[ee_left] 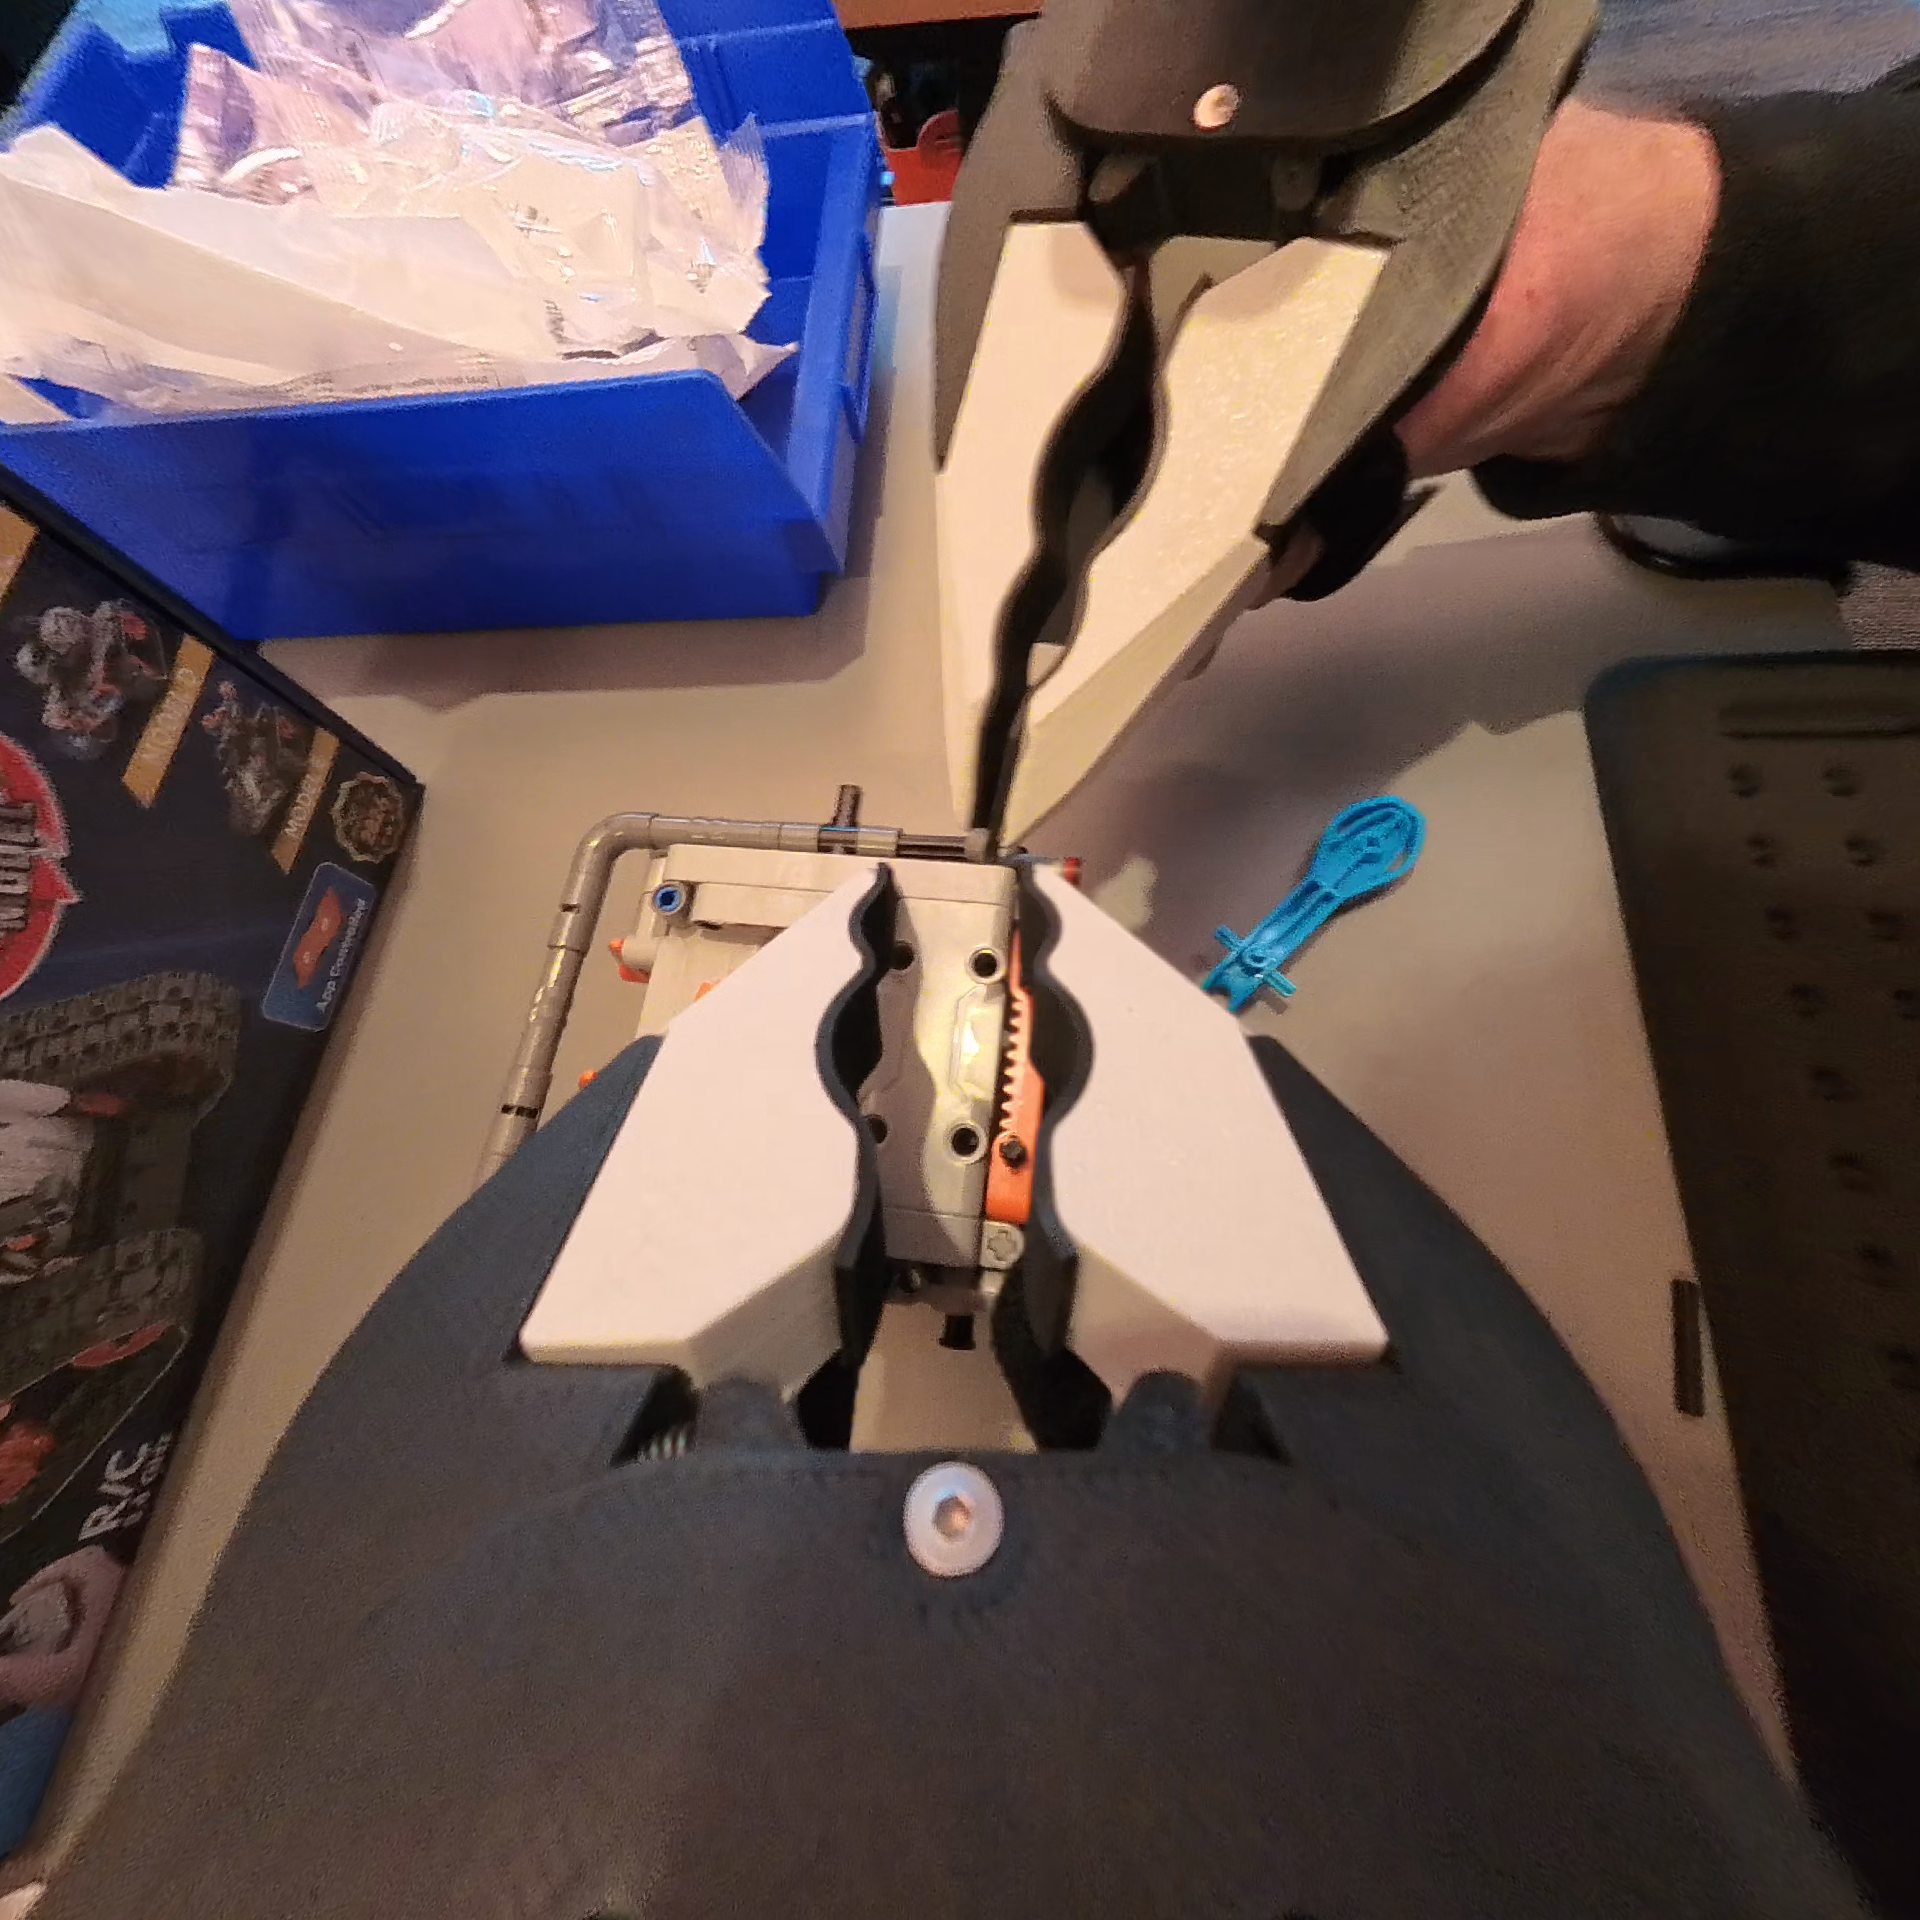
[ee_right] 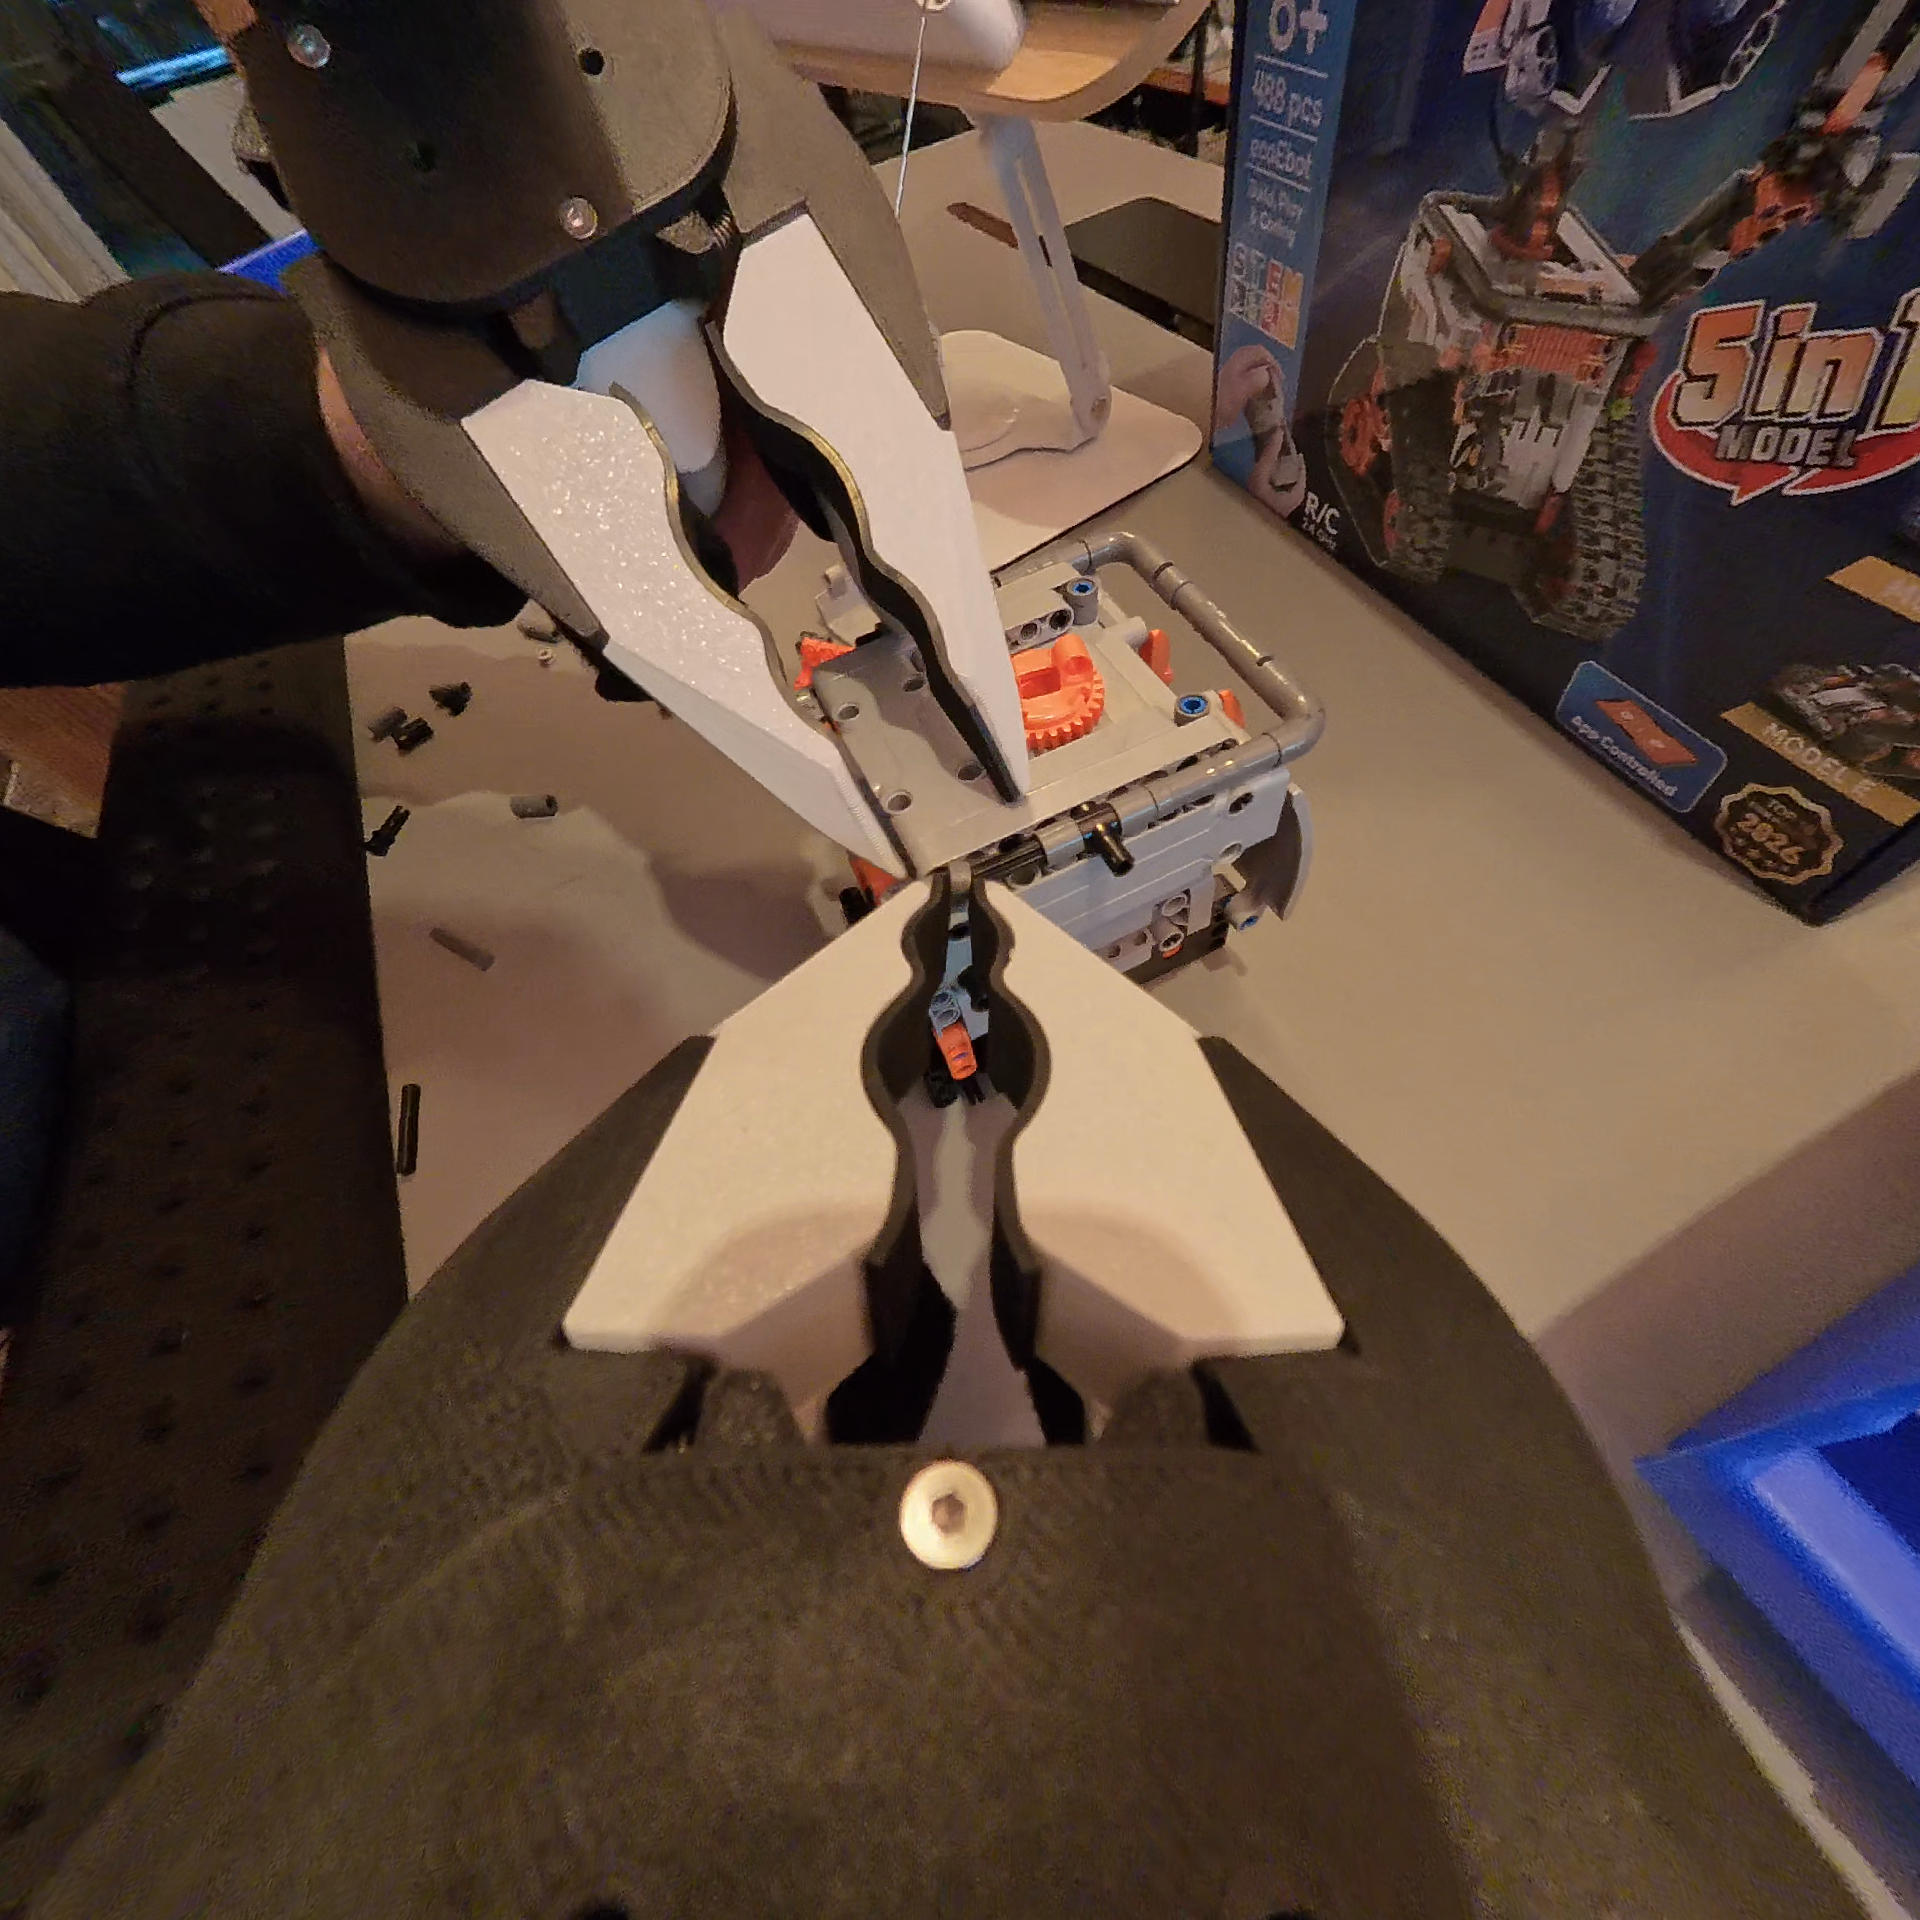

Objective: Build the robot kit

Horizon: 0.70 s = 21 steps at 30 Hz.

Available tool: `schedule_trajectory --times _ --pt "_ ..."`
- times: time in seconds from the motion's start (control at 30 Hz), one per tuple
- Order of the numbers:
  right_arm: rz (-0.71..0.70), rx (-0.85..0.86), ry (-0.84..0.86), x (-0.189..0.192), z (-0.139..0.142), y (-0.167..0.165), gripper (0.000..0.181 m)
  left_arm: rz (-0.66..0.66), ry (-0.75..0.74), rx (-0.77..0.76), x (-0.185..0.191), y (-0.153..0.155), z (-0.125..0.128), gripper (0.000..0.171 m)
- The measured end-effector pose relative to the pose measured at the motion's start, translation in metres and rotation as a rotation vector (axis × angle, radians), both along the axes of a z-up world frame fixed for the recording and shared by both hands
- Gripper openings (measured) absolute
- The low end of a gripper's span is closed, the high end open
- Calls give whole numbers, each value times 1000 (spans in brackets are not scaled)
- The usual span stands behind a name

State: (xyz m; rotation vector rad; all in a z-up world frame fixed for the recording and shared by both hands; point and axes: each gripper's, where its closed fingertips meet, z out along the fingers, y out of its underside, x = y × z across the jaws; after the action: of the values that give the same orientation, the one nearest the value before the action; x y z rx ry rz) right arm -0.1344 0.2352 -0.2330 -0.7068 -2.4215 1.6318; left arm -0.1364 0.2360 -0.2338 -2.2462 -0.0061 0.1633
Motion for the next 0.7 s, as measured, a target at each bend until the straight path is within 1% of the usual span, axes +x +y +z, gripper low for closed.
schedule_trajectory --times 0.1,0.33,0.47,0.63,0.7 --pt "-28 -16 9 -1 0 0 0 -10 -7 -5 2 0 0 28" --pt "-77 28 97 -5 -2 3 0 -17 -25 -1 3 2 0 29" --pt "-69 56 152 -6 -2 2 2 -24 -32 3 3 2 0 24" --pt "-51 57 178 -9 -2 5 2 -40 -25 1 4 4 0 15" --pt "-37 38 162 -10 -1 4 4 -39 -33 8 4 3 1 13"
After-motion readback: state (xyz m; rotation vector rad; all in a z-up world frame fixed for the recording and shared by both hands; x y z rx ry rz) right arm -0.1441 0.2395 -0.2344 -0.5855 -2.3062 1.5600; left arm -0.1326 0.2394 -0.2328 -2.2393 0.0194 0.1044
